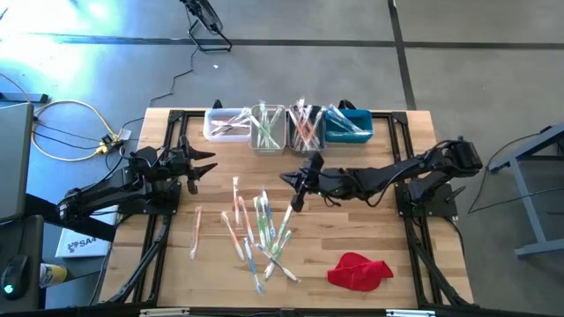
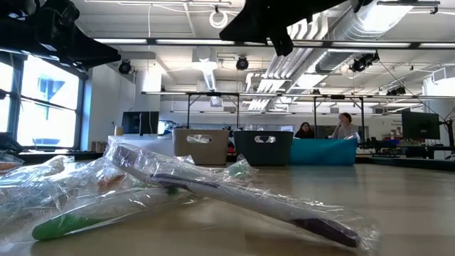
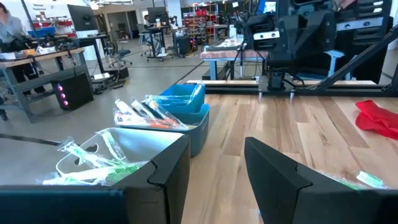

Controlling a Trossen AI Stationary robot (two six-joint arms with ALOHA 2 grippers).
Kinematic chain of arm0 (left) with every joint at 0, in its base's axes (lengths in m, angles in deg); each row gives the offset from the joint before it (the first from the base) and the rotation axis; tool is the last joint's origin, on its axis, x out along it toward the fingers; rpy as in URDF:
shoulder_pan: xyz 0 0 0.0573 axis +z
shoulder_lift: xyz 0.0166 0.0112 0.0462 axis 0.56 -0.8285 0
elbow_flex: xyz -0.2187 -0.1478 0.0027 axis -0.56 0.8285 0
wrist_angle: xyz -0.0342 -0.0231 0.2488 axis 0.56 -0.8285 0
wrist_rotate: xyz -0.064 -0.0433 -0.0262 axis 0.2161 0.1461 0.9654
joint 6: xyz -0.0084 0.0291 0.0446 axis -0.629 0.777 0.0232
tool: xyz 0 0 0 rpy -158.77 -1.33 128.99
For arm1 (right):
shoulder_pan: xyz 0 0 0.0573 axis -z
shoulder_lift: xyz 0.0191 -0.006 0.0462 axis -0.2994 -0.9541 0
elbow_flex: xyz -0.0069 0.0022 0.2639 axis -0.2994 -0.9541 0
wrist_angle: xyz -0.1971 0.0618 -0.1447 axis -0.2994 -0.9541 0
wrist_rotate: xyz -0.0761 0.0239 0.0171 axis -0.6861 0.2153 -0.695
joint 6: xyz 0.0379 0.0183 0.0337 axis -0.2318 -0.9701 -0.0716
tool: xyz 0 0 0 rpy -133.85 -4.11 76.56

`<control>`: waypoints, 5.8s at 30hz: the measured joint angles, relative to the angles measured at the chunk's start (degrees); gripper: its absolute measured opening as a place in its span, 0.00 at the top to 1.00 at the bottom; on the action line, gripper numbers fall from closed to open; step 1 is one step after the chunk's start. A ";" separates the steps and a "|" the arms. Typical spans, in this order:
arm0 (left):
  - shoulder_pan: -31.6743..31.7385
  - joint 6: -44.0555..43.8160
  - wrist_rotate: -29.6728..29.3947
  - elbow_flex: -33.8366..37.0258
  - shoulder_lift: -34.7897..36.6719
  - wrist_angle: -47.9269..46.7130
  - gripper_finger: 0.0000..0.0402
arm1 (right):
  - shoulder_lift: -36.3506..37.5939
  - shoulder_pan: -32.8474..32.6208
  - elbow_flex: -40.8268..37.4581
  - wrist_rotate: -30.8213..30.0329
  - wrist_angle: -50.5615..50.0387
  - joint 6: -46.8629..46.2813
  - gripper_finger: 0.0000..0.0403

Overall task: Pick & Place Toothbrushes
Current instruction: Put the blue toothbrush into the blue bin

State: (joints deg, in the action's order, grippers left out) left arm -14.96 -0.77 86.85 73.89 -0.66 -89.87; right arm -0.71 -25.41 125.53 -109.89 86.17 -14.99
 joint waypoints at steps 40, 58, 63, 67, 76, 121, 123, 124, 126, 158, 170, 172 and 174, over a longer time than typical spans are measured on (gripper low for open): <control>0.02 -1.18 -0.04 0.00 0.02 -0.26 0.63 | -23.63 1.77 19.87 15.74 -21.05 -8.57 1.00; 0.00 -1.20 -0.04 0.00 0.02 -0.26 0.63 | -23.63 1.56 19.87 25.43 -18.75 -14.99 1.00; 0.01 -1.20 -0.04 0.00 0.00 -0.26 0.63 | -23.63 1.22 19.87 18.39 -23.33 -14.91 0.99; 0.00 -1.31 -0.04 0.00 0.01 -0.32 0.63 | -23.63 1.25 19.87 15.14 -27.73 -16.71 0.93; 0.00 -1.30 -0.04 0.00 0.01 -0.46 0.63 | -23.70 1.27 19.87 14.34 -28.62 -23.17 0.68; 0.00 -1.20 0.00 -0.01 0.01 -1.57 0.63 | -32.04 4.32 19.85 20.98 -20.13 -26.10 0.86; 0.01 -1.20 0.00 -0.01 0.01 -1.57 0.63 | -32.02 4.35 19.85 21.10 -20.11 -25.05 0.91; 0.01 -1.20 0.00 -0.01 0.02 -1.57 0.63 | -32.01 4.36 19.85 21.13 -20.09 -24.67 0.94; 0.00 -1.20 -0.01 -0.01 0.01 -1.58 0.63 | -31.76 4.39 19.85 20.61 -20.20 -22.94 0.98; 0.00 -1.16 0.00 -0.02 0.01 -1.97 0.63 | -0.22 5.01 19.85 -6.33 -46.91 -7.05 0.99; 0.00 -1.16 -0.04 -0.02 0.00 -1.97 0.63 | 7.18 8.88 19.87 -13.90 -65.78 -5.22 0.99; 0.00 -1.16 -0.04 -0.02 0.02 -1.97 0.63 | 7.19 10.49 19.87 -13.81 -67.51 -5.16 0.99; 0.00 -0.88 -0.04 0.00 0.02 -1.95 0.63 | 7.30 12.47 19.85 -13.20 -69.05 -3.77 0.99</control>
State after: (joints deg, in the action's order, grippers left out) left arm -14.97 -1.65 86.80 73.89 -0.64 -91.82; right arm 6.59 -12.94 145.38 -123.09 17.12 -18.75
